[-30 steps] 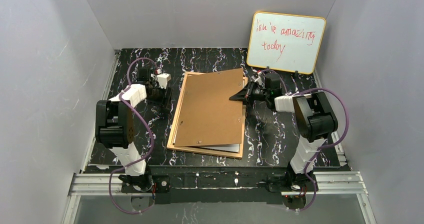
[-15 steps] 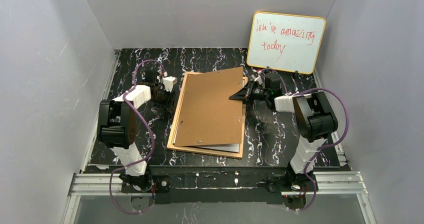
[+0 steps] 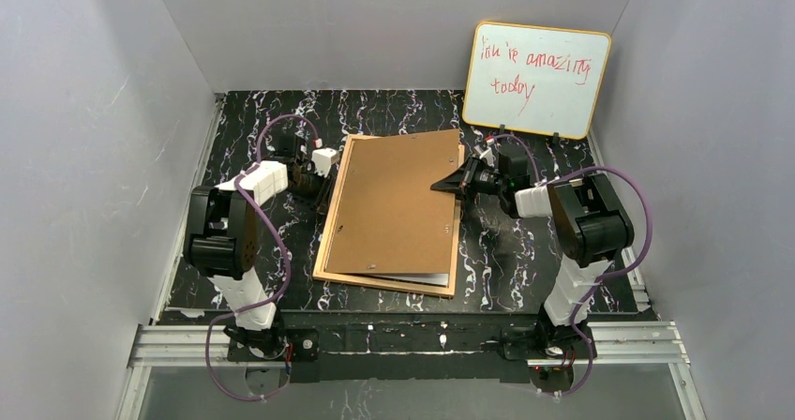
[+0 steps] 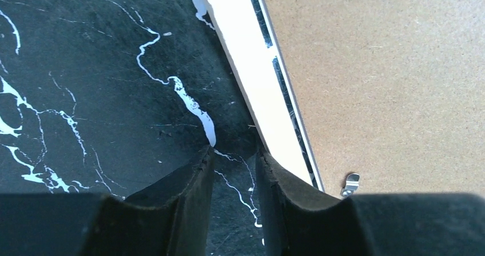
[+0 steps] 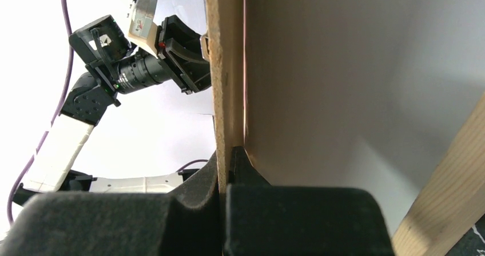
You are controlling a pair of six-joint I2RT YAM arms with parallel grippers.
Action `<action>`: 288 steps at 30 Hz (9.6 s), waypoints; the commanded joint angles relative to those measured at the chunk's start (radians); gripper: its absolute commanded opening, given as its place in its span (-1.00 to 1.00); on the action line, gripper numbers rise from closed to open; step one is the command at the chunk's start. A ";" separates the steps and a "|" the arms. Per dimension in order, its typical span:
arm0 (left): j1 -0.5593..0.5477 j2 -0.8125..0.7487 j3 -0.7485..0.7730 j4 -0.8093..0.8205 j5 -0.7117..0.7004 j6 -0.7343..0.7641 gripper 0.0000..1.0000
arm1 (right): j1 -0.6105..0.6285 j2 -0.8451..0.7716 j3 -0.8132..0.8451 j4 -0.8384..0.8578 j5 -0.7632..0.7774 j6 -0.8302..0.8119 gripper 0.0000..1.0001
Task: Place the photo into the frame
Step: Place the photo frame item in the photo frame, then install the photo frame at the center of the board.
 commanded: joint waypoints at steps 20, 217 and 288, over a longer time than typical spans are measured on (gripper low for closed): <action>-0.048 0.028 -0.003 -0.061 0.031 0.033 -0.60 | 0.045 -0.033 0.028 0.020 0.053 -0.051 -0.97; 0.064 0.055 0.056 -0.280 0.139 0.032 -0.98 | 0.600 0.394 0.763 -0.522 0.305 -0.414 -0.34; 0.105 0.281 0.273 -0.220 0.207 -0.056 -0.92 | 0.432 0.752 1.249 -0.604 0.360 -0.296 -0.25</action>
